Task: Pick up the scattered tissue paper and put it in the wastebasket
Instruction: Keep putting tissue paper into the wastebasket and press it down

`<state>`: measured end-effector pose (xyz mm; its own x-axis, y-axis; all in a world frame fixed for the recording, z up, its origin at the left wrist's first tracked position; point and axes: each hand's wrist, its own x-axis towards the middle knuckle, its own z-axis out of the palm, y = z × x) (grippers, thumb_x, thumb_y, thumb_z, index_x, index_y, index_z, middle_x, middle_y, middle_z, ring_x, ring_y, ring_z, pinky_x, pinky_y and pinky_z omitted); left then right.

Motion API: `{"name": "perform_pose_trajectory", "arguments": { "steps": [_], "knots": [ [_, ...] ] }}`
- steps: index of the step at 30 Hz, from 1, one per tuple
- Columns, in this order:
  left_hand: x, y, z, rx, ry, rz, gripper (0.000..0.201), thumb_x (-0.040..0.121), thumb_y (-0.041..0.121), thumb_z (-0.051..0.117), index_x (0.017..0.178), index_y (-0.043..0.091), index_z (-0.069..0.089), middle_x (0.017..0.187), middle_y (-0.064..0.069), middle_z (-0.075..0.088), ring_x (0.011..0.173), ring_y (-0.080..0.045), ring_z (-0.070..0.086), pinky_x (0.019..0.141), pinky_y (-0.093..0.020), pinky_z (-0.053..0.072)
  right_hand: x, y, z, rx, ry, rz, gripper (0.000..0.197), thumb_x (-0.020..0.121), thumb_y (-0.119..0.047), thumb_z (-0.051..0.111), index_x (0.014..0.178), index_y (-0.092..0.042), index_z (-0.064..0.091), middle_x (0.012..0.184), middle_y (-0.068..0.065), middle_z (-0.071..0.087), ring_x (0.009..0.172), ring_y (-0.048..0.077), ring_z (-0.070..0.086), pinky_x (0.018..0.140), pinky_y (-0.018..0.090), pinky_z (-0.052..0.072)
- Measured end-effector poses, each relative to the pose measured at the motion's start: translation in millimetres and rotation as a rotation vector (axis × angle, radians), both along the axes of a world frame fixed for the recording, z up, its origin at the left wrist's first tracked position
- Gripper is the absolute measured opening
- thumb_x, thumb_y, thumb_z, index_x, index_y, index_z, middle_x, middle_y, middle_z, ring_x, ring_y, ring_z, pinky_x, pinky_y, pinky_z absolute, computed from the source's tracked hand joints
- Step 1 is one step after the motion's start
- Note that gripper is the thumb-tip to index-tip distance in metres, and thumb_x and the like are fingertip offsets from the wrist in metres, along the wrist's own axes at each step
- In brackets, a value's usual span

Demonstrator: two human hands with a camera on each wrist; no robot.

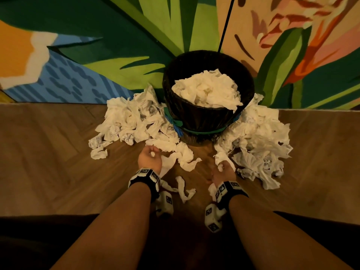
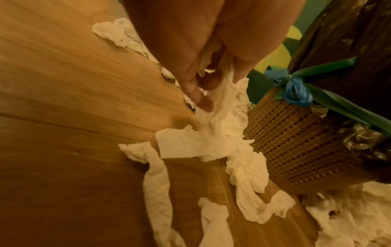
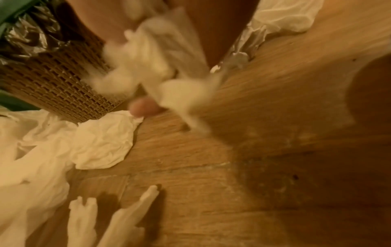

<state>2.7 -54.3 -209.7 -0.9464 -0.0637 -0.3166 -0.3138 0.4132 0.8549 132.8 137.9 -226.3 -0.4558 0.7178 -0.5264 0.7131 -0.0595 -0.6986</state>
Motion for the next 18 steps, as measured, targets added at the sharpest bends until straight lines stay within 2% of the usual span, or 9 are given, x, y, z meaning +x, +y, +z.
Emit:
{"name": "perform_pose_trajectory", "arguments": {
  "steps": [1, 2, 4, 6, 9, 11, 14, 15, 18],
  "knots": [
    [1, -2, -2, -0.033, 0.003, -0.005, 0.021, 0.092, 0.007, 0.054, 0.08, 0.023, 0.059, 0.098, -0.005, 0.07, 0.082, -0.024, 0.064, 0.071, -0.034, 0.054, 0, -1, 1, 0.013, 0.011, -0.006, 0.016, 0.099, -0.026, 0.053, 0.11, -0.015, 0.051, 0.102, 0.013, 0.061, 0.088, 0.032, 0.062, 0.063, 0.036, 0.054],
    [2, -5, -4, -0.067, -0.004, -0.012, 0.026, 0.093, 0.004, 0.051, 0.078, 0.024, 0.058, 0.098, -0.004, 0.07, 0.082, -0.023, 0.063, 0.07, -0.031, 0.052, -1, -1, 2, 0.042, 0.012, -0.001, 0.016, 0.098, -0.031, 0.053, 0.107, -0.018, 0.049, 0.099, 0.012, 0.059, 0.084, 0.029, 0.059, 0.061, 0.031, 0.049],
    [3, -9, -7, -0.141, -0.028, -0.028, 0.032, 0.091, -0.002, 0.049, 0.075, 0.025, 0.058, 0.095, -0.002, 0.068, 0.083, -0.022, 0.061, 0.069, -0.027, 0.045, -4, 0, 2, 0.114, 0.0, 0.051, 0.021, 0.096, -0.038, 0.055, 0.102, -0.018, 0.051, 0.098, 0.01, 0.06, 0.085, 0.027, 0.056, 0.071, 0.031, 0.044],
    [7, -13, -10, -0.201, -0.056, -0.058, 0.037, 0.087, -0.007, 0.048, 0.074, 0.025, 0.059, 0.097, -0.002, 0.067, 0.087, -0.022, 0.061, 0.07, -0.027, 0.046, -6, -2, -1, 0.176, -0.048, 0.187, 0.026, 0.092, -0.044, 0.061, 0.099, -0.019, 0.057, 0.098, 0.003, 0.061, 0.093, 0.025, 0.058, 0.077, 0.03, 0.041],
    [14, -16, -13, -0.279, -0.023, -0.207, 0.028, 0.089, 0.0, 0.053, 0.078, 0.024, 0.062, 0.103, -0.003, 0.062, 0.093, -0.025, 0.06, 0.08, -0.038, 0.055, -5, -14, -4, 0.123, -0.07, 0.489, 0.021, 0.081, -0.049, 0.073, 0.091, -0.036, 0.059, 0.1, -0.014, 0.059, 0.1, 0.014, 0.057, 0.082, 0.029, 0.044],
    [20, -17, -17, -0.341, -0.021, -0.412, 0.018, 0.09, 0.01, 0.058, 0.085, 0.027, 0.063, 0.107, -0.001, 0.058, 0.095, -0.022, 0.059, 0.081, -0.037, 0.055, -3, -25, -7, 0.114, -0.11, 0.769, 0.038, 0.071, -0.054, 0.078, 0.101, -0.049, 0.056, 0.12, -0.014, 0.056, 0.112, 0.014, 0.055, 0.091, 0.034, 0.049],
    [31, -16, -24, -0.441, -0.165, -0.733, 0.015, 0.087, 0.023, 0.069, 0.093, 0.034, 0.062, 0.111, 0.006, 0.053, 0.095, -0.013, 0.055, 0.077, -0.025, 0.047, -4, -44, -15, 0.162, -0.287, 1.142, 0.076, 0.063, -0.059, 0.08, 0.125, -0.062, 0.036, 0.145, -0.009, 0.034, 0.125, 0.024, 0.047, 0.097, 0.043, 0.048],
    [33, -16, -28, -0.494, -0.2, -0.806, 0.019, 0.085, 0.027, 0.073, 0.097, 0.035, 0.061, 0.112, 0.007, 0.049, 0.097, -0.012, 0.052, 0.08, -0.025, 0.045, -6, -49, -17, 0.196, -0.331, 1.217, 0.078, 0.067, -0.058, 0.078, 0.129, -0.061, 0.032, 0.146, -0.007, 0.029, 0.125, 0.027, 0.047, 0.097, 0.044, 0.048],
    [39, -18, -38, -0.621, -0.239, -0.941, 0.031, 0.086, 0.031, 0.073, 0.114, 0.029, 0.06, 0.123, 0.001, 0.043, 0.103, -0.016, 0.05, 0.094, -0.027, 0.045, -8, -56, -24, 0.303, -0.381, 1.271, 0.055, 0.089, -0.053, 0.058, 0.139, -0.048, 0.036, 0.148, 0.0, 0.032, 0.126, 0.033, 0.048, 0.102, 0.045, 0.044]
  ]
}}
